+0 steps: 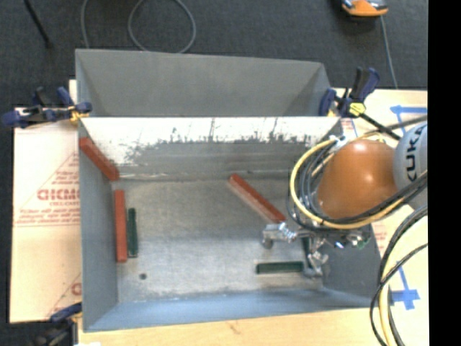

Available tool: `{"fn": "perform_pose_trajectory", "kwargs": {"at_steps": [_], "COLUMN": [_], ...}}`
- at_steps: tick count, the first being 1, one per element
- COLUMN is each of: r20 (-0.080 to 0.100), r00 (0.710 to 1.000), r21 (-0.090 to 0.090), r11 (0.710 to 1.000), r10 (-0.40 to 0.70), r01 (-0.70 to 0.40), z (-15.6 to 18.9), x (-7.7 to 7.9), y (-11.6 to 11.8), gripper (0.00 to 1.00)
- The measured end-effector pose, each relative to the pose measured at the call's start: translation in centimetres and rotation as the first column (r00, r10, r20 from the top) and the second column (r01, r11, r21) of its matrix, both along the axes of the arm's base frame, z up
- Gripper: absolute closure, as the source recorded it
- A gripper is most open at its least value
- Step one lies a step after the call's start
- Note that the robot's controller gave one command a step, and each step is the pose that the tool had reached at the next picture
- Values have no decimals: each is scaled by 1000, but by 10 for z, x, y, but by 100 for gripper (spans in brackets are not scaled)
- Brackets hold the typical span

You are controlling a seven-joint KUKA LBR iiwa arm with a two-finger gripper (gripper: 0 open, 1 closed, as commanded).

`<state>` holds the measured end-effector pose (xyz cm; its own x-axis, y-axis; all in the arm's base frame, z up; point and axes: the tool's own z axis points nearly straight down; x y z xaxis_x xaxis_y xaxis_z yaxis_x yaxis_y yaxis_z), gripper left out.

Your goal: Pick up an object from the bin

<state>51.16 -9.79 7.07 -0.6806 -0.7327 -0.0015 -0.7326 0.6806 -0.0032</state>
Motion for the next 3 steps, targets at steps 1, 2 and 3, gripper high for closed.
{"fn": "perform_pose_trajectory", "kwargs": {"at_steps": [1, 2, 3], "r20": [13, 1, 7], "r00": [997, 998, 996], "r21": [1, 3, -1], "r11": [997, 998, 996], "r10": [72, 63, 90], "r01": [-72, -63, -90], "z": [2, 0, 90], "x": [-32, -34, -19], "y": [31, 30, 35], "gripper": [0, 100, 100]}}
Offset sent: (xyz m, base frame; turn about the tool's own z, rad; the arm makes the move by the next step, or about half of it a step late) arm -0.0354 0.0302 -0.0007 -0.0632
